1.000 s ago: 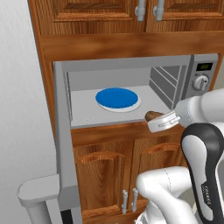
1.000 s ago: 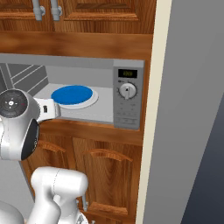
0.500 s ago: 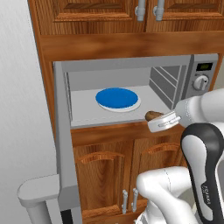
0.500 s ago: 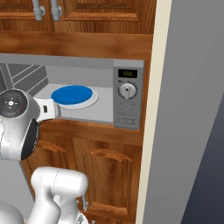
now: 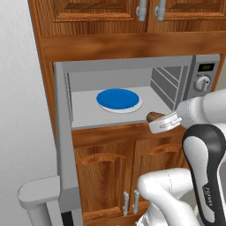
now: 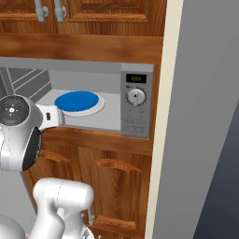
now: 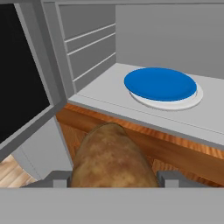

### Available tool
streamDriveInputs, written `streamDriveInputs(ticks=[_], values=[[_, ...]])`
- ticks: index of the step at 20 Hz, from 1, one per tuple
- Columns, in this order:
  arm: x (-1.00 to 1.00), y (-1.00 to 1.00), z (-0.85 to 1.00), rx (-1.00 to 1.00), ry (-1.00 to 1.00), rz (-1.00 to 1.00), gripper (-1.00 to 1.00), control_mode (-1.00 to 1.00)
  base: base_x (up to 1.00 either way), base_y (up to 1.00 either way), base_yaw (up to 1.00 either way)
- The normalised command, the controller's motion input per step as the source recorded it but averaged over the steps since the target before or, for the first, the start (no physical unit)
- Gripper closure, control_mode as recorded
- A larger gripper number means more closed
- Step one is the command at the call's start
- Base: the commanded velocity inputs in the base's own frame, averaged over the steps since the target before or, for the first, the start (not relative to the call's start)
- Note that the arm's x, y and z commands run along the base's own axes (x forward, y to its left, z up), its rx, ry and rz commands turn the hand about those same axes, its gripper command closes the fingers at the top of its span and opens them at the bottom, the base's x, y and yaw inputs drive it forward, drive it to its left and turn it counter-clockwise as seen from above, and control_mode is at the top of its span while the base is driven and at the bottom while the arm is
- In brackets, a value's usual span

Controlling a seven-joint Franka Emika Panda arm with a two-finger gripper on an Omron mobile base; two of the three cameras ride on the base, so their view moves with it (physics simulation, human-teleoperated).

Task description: Retrieve the reheated potato from the microwave, then place the potato, cheese, and condiment on the cutting board.

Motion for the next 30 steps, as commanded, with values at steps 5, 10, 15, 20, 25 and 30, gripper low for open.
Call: streamDriveInputs(ticks=[5,10,15,20,25,30], values=[[0.0,0.0,0.0,0.0,0.0,0.0,1.0,1.0,0.0,0.0,0.0],[0.0,0.0,0.0,0.0,0.0,0.0,1.0,1.0,-0.08,-0.02,0.0],[0.0,0.0,0.0,0.0,0.0,0.0,1.0,1.0,-0.01,-0.19,0.0],[0.0,0.0,0.0,0.0,0.0,0.0,1.0,1.0,0.11,-0.53,0.0],[0.0,0.0,0.0,0.0,0.0,0.0,1.0,1.0,-0.01,-0.42,0.0],[0.0,0.0,0.0,0.0,0.0,0.0,1.0,1.0,-0.46,-0.07,0.36]])
